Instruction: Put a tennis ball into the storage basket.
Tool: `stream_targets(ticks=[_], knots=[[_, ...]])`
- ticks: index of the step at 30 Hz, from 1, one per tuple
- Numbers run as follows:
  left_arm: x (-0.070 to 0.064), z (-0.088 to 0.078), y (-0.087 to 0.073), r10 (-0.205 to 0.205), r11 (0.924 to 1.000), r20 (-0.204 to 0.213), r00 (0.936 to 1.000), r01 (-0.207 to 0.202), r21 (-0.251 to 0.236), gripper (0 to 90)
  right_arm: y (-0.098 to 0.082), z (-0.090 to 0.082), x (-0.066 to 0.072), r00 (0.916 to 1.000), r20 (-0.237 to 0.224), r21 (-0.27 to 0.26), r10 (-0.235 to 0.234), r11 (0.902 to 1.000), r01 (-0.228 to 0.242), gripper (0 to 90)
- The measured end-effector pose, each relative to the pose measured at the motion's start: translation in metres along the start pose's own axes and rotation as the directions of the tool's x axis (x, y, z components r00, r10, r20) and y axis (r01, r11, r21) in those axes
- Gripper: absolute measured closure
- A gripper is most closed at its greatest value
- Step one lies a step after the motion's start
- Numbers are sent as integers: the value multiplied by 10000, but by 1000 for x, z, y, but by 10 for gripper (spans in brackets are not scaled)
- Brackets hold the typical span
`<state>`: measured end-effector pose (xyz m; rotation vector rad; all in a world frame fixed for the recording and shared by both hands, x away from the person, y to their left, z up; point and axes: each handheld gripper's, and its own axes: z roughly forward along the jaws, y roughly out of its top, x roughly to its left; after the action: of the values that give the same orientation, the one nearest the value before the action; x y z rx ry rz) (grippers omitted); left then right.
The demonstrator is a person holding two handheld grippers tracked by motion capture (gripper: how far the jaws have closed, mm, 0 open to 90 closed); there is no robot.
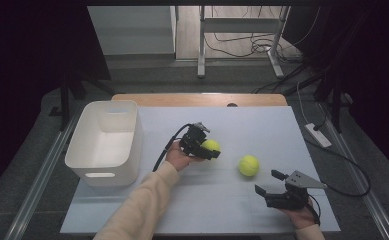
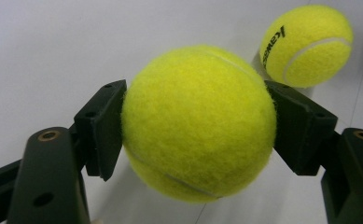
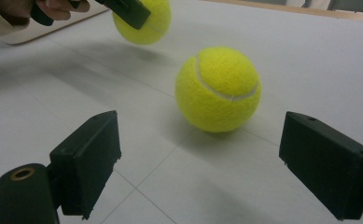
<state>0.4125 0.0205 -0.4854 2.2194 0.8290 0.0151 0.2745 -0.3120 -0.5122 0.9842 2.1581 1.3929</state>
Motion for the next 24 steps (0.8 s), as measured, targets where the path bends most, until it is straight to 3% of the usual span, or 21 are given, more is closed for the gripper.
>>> stream_targets(ticks=[24], knots=[[0, -39, -4, -96, 9902, 165, 9998, 118, -1392, 272, 0, 0, 1, 10000, 54, -5, -26, 10000, 26, 126]])
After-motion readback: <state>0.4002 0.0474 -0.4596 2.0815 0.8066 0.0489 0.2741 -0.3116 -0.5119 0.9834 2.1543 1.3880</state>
